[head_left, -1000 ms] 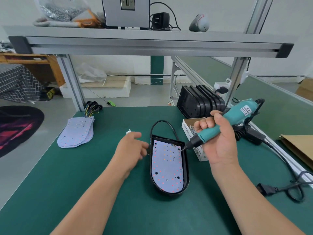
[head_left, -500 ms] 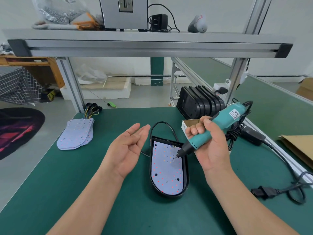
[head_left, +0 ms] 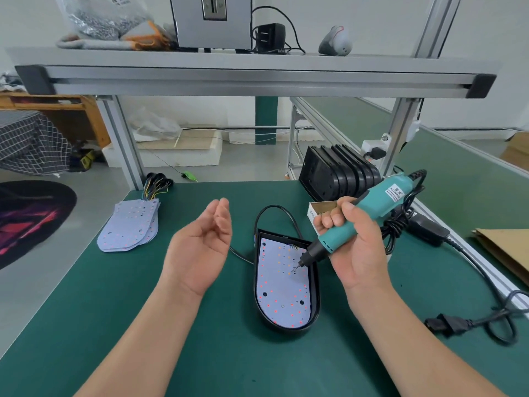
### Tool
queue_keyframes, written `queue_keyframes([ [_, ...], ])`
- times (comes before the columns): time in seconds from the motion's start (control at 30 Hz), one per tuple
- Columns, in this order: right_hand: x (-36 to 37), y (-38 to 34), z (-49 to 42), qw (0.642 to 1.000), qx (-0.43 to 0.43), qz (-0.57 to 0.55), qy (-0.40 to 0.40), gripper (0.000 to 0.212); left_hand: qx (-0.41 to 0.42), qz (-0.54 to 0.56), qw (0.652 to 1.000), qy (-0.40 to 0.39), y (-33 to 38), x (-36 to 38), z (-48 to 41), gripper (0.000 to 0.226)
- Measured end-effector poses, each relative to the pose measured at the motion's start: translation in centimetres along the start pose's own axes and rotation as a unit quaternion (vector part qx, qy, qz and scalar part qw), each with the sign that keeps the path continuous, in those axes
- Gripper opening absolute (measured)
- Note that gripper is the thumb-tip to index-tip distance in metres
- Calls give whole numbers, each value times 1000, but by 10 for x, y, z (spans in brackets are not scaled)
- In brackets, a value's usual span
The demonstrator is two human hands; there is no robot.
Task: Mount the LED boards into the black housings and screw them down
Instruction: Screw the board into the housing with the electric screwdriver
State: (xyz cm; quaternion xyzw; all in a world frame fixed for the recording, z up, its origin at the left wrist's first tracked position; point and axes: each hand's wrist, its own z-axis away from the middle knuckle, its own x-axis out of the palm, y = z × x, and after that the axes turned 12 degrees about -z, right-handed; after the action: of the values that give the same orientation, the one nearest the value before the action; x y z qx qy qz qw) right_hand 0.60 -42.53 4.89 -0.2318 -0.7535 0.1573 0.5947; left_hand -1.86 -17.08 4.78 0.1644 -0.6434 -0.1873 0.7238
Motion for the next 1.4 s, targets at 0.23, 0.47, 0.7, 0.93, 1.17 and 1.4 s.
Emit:
queue_keyframes([
  [0.23,-1,1,0,1000,4,2,-3,3,-4,-141,990,24,-17,-10,-10,44],
  [0.47,0,2,1,1000,5,8,-6,5,-12,-169,984,56,-19,-21,-15,58],
  [0.7,1,2,2,1000,4,11,-12,4,-37,-230,971,54,-14,-32,-20,72],
  [0.93,1,2,1,1000,5,13,-12,6,-59,-217,973,44,-16,-29,-19,64],
  [1.17,1,2,2,1000,6,9,-13,6,-73,-255,963,43,-17,-24,-15,54],
  [1.4,2,0,2,1000,1,11,-7,4,-19,-221,972,76,-10,-26,-17,48],
])
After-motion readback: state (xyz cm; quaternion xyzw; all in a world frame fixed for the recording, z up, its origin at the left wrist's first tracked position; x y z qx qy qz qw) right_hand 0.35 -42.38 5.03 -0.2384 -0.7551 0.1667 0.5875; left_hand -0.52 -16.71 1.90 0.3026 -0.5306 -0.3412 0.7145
